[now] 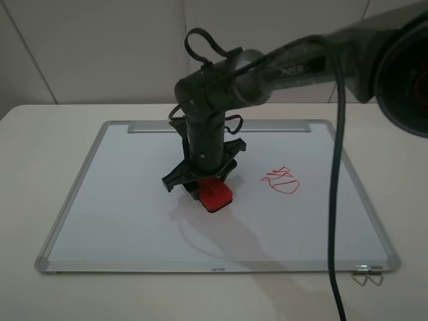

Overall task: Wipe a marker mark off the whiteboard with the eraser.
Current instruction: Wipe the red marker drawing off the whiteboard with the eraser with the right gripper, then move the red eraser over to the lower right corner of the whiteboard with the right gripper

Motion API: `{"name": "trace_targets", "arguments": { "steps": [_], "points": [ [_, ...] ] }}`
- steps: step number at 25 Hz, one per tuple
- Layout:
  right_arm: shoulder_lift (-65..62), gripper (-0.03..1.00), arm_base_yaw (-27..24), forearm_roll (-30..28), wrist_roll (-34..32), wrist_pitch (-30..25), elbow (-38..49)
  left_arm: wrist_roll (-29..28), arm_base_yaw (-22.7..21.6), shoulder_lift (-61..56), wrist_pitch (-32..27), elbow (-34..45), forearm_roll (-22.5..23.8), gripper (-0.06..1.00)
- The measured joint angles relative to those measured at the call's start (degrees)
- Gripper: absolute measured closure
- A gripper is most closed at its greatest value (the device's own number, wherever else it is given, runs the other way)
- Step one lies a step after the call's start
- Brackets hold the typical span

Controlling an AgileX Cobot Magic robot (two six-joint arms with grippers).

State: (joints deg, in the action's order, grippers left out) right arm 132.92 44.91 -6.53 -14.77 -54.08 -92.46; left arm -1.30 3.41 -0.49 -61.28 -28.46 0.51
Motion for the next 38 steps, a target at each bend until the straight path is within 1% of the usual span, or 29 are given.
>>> {"name": "trace_targets", "arguments": {
  "steps": [6, 10, 15, 18, 23, 29, 32, 34, 38],
  "points": [
    [-0.9, 0.47, 1.4, 0.3, 0.0, 0.0, 0.1, 0.0, 0.0, 0.0, 0.0, 0.0, 0.0, 0.17],
    [-2.8, 0.47, 1.4, 2.2, 0.2, 0.1, 1.3, 0.0, 0.0, 0.0, 0.0, 0.0, 0.0, 0.17],
    [-6.4, 0.47, 0.2, 3.6, 0.2, -1.3, 4.1, 0.0, 0.0, 0.0, 0.0, 0.0, 0.0, 0.17],
    [-9.9, 0.47, -1.1, 3.4, 0.2, -0.8, 7.0, 0.0, 0.0, 0.0, 0.0, 0.0, 0.0, 0.17],
    [-14.4, 0.47, -4.3, 3.4, -0.4, 2.6, 15.3, 0.0, 0.0, 0.0, 0.0, 0.0, 0.0, 0.17],
    [-22.6, 0.47, -10.5, 2.9, -4.2, 12.1, 30.3, 0.0, 0.0, 0.0, 0.0, 0.0, 0.0, 0.17],
    [-27.9, 0.47, -13.9, 1.9, -5.5, 15.3, 37.1, 0.0, 0.0, 0.0, 0.0, 0.0, 0.0, 0.17],
    [-30.7, 0.47, -16.3, 0.4, -7.2, 16.5, 40.6, 0.0, 0.0, 0.0, 0.0, 0.0, 0.0, 0.17],
    [-34.6, 0.47, -19.9, -3.2, -11.1, 16.8, 45.7, 0.0, 0.0, 0.0, 0.0, 0.0, 0.0, 0.17]
  ]
}}
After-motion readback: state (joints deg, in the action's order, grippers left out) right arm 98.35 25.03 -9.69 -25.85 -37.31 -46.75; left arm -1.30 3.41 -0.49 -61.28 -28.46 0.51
